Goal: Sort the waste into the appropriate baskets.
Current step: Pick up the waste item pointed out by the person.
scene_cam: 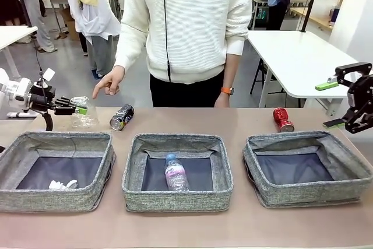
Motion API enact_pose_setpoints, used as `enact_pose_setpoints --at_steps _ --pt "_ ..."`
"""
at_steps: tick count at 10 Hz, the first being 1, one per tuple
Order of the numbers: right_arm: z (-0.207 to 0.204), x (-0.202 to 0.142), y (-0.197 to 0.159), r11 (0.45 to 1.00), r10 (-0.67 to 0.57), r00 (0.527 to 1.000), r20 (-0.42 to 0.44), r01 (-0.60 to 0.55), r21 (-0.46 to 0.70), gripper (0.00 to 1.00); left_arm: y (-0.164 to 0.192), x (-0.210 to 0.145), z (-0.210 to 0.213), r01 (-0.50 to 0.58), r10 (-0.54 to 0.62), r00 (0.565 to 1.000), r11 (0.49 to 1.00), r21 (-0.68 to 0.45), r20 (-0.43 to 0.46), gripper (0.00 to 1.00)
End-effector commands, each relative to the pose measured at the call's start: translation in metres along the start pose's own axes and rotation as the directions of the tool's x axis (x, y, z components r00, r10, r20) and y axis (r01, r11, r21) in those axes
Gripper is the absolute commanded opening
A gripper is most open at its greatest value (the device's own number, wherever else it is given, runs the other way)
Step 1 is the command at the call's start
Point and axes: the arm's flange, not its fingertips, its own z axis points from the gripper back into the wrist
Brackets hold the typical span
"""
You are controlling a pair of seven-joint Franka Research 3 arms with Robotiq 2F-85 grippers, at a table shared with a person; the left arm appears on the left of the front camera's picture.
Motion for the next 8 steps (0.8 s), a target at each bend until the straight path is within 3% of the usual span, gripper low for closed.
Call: enact_pose_setpoints --at_steps 1,5,6,8 --pt "0.002 -0.001 0.004 1.000 -0.013 1.000 -0.010 0.012 -0.004 1.00 0.000 -0.002 0.001 -0.022 0.021 0.999 1.000 -0.023 -0.035 0.04" --pt "0.002 -0.001 0.004 1.000 -0.013 1.000 -0.010 0.012 -0.004 1.00 0.002 0.000 0.018 -0.050 0.050 0.998 0.998 -0.025 -0.027 0.04" --pt "0.002 -0.001 0.004 1.000 -0.013 1.000 -0.010 0.012 -0.004 1.00 0.000 0.008 0.034 -0.070 0.070 0.997 0.997 -0.030 -0.021 0.04" --pt "0.002 -0.001 0.004 1.000 -0.013 1.000 -0.010 0.012 -0.004 1.00 -0.017 0.059 0.102 -0.160 0.158 0.981 0.987 -0.006 -0.113 0.04"
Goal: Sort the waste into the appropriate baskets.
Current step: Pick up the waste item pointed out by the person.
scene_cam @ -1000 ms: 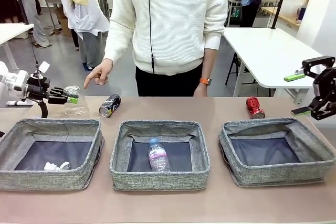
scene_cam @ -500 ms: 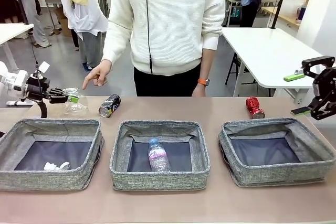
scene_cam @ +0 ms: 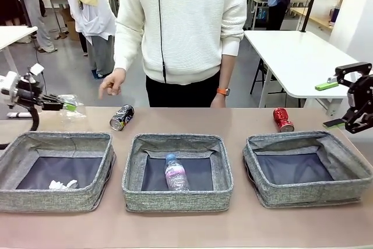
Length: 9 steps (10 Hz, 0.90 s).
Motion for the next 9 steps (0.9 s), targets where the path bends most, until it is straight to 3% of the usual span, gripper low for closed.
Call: enact_pose_setpoints --at_steps 1,3,4,6,7,8,9 --pt "0.002 -0.001 0.004 1.000 -0.013 1.000 -0.010 0.013 -0.004 1.00 -0.033 0.065 0.071 -0.168 0.167 0.980 0.986 0.003 -0.105 0.04" --pt "0.002 -0.001 0.004 1.000 -0.013 1.000 -0.010 0.013 -0.004 1.00 -0.065 0.123 0.099 -0.372 0.365 0.913 0.928 -0.005 -0.185 0.04" --pt "0.002 -0.001 0.004 1.000 -0.013 1.000 -0.010 0.013 -0.004 1.00 -0.080 0.141 0.095 -0.473 0.450 0.870 0.877 -0.085 -0.203 0.04" --pt "0.002 -0.001 0.004 1.000 -0.013 1.000 -0.010 0.013 -0.004 1.00 -0.111 0.163 0.074 -0.722 0.683 0.687 0.680 -0.128 -0.248 0.04" --pt "0.002 -0.001 0.004 1.000 -0.013 1.000 -0.010 0.013 -0.004 1.00 -0.121 0.163 0.062 -0.805 0.734 0.586 0.577 -0.139 -0.344 0.04" --pt "0.002 -0.001 0.004 1.000 -0.013 1.000 -0.010 0.013 -0.004 1.00 -0.127 0.156 0.045 -0.885 0.800 0.445 0.461 -0.062 -0.403 0.04" --pt "0.002 -0.001 0.004 1.000 -0.013 1.000 -0.010 0.013 -0.004 1.00 -0.129 0.145 0.032 -0.891 0.800 0.414 0.454 -0.013 -0.434 0.04"
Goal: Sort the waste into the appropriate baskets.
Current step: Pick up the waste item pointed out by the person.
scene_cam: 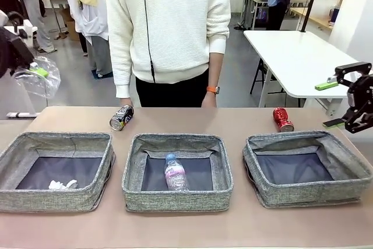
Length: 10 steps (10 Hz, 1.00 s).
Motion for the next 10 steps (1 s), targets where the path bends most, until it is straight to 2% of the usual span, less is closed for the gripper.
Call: enact_pose_setpoints --at_steps 1,2,7,8,10 --pt "0.002 -0.001 0.003 1.000 -0.013 1.000 -0.010 0.013 -0.004 1.00 0.014 -0.005 -0.011 0.083 -0.084 0.989 0.996 -0.017 -0.118 0.04" --pt "0.002 -0.001 0.003 1.000 -0.013 1.000 -0.010 0.013 -0.004 1.00 0.000 0.000 0.000 0.000 0.000 1.000 1.000 0.000 0.000 0.04" --pt "0.002 -0.001 0.003 1.000 -0.013 1.000 -0.010 0.013 -0.004 1.00 0.005 -0.001 0.000 -0.006 0.006 1.000 1.000 0.006 -0.019 0.05" --pt "0.002 -0.001 0.003 1.000 -0.013 1.000 -0.010 0.013 -0.004 1.00 -0.012 -0.002 0.004 -0.040 0.039 0.999 0.999 0.032 0.027 0.05" --pt "0.002 -0.001 0.003 1.000 -0.013 1.000 -0.010 0.013 -0.004 1.00 -0.092 0.017 -0.005 -0.125 0.116 0.992 0.973 0.196 0.058 0.05"
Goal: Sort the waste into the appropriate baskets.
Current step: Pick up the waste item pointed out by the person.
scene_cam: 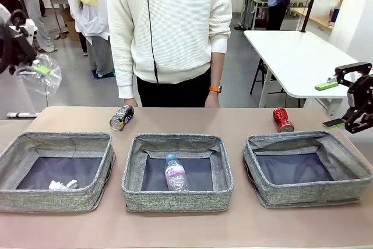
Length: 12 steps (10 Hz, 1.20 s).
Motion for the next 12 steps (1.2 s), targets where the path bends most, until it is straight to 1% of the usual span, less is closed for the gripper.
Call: enact_pose_setpoints --at_steps 1,2,3,4,5,6,7,8,9,10,12 --pt "0.002 -0.001 0.003 1.000 -0.013 1.000 -0.009 0.013 -0.004 1.00 -0.084 0.009 -0.018 -0.075 0.078 0.997 0.988 0.139 -0.019 0.05" --pt "0.002 -0.001 0.003 1.000 -0.013 1.000 -0.009 0.013 -0.004 1.00 -0.121 0.015 -0.035 -0.134 0.143 0.989 0.976 0.171 -0.044 0.05" --pt "0.002 -0.001 0.003 1.000 -0.013 1.000 -0.009 0.013 -0.004 1.00 -0.159 0.023 -0.058 -0.167 0.193 0.977 0.958 0.235 -0.093 0.05" --pt "0.002 -0.001 0.003 1.000 -0.013 1.000 -0.009 0.013 -0.004 1.00 -0.196 0.028 -0.080 -0.146 0.190 0.975 0.938 0.314 -0.116 0.05" --pt "0.002 -0.001 0.003 1.000 -0.013 1.000 -0.009 0.013 -0.004 1.00 -0.237 0.033 -0.101 -0.103 0.177 0.974 0.906 0.411 -0.145 0.05" --pt "0.002 -0.001 0.003 1.000 -0.013 1.000 -0.009 0.013 -0.004 1.00 -0.277 0.037 -0.119 -0.044 0.151 0.973 0.862 0.505 -0.173 0.05" --pt "0.002 -0.001 0.003 1.000 -0.013 1.000 -0.009 0.013 -0.004 1.00 -0.317 0.040 -0.139 0.013 0.134 0.972 0.790 0.613 -0.193 0.05" --pt "0.002 -0.001 0.003 1.000 -0.013 1.000 -0.009 0.013 -0.004 1.00 -0.344 0.041 -0.154 0.073 0.110 0.969 0.729 0.680 -0.222 0.05" --pt "0.002 -0.001 0.003 1.000 -0.013 1.000 -0.009 0.013 -0.004 1.00 -0.367 0.044 -0.168 0.088 0.104 0.971 0.684 0.724 -0.216 0.05" --pt "0.002 -0.001 0.003 1.000 -0.013 1.000 -0.009 0.013 -0.004 1.00 -0.384 0.043 -0.182 0.082 0.109 0.971 0.682 0.727 -0.213 0.05" --pt "0.002 -0.001 0.003 1.000 -0.013 1.000 -0.009 0.013 -0.004 1.00 -0.405 0.040 -0.204 -0.029 0.094 0.994 0.725 0.688 -0.057 0.05"
